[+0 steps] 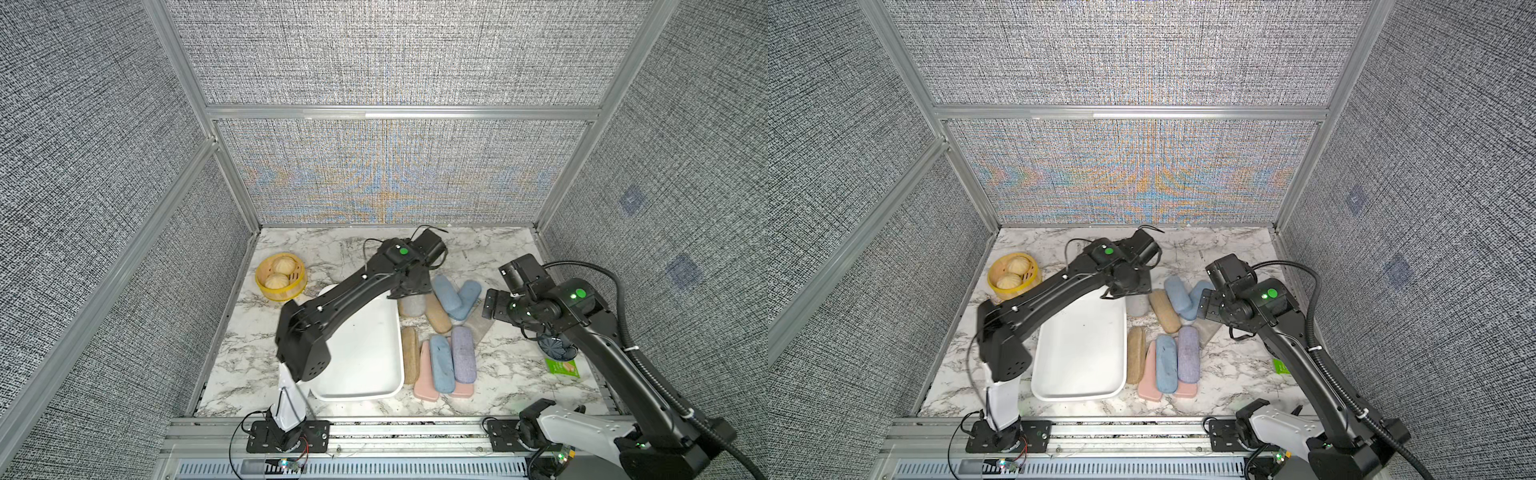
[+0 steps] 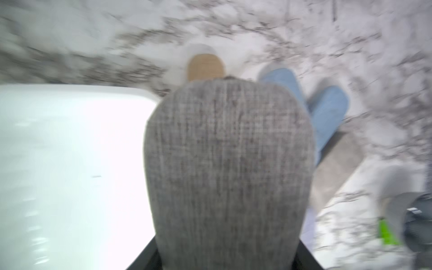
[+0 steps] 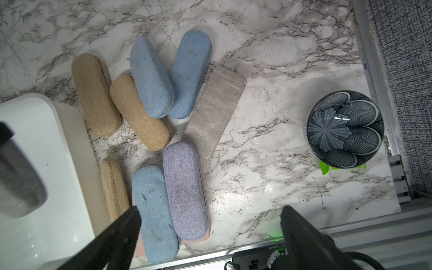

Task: Put the glasses cases into the storage boxes
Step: Place the glasses case in the storage box.

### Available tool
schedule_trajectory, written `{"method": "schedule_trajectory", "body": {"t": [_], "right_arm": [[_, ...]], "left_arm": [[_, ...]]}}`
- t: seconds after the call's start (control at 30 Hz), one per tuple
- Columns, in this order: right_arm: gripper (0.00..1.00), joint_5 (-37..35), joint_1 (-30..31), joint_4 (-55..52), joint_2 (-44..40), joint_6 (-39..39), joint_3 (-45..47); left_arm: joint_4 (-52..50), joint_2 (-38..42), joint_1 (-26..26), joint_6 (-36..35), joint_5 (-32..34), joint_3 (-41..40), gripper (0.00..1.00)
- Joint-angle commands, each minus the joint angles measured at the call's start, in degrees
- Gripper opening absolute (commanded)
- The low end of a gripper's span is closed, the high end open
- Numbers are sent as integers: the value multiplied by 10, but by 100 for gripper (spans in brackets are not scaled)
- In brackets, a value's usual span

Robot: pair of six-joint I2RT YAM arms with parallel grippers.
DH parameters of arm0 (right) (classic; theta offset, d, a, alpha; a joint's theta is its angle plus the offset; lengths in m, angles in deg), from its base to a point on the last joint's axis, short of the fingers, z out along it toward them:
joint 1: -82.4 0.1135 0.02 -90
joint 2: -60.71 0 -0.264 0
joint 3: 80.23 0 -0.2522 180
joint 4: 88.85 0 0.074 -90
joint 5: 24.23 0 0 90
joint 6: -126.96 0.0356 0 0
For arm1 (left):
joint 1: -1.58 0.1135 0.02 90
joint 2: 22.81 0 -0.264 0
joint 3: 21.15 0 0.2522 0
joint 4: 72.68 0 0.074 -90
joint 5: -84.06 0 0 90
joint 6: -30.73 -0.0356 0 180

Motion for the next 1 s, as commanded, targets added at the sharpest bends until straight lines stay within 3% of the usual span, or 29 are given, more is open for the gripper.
{"method": "schedule_trajectory", "body": {"t": [0.0,0.17,0.33,0.53,0.97], "right_arm": [[94,4,25,1,21,23,-10],[94,-8,81,17,58,56,-30],[94,-23,130,31,96,85,-37],[93,-22,151,32,108,102,-41],[94,-29,151,21,102,98,-37]], "left_arm": [[-67,71,21,-104,66,-100,38],[-47,172,64,-154,53,-259,37],[27,199,125,-187,22,-355,41],[94,131,172,-231,-45,-363,38],[120,63,229,-248,-44,-373,38]]}}
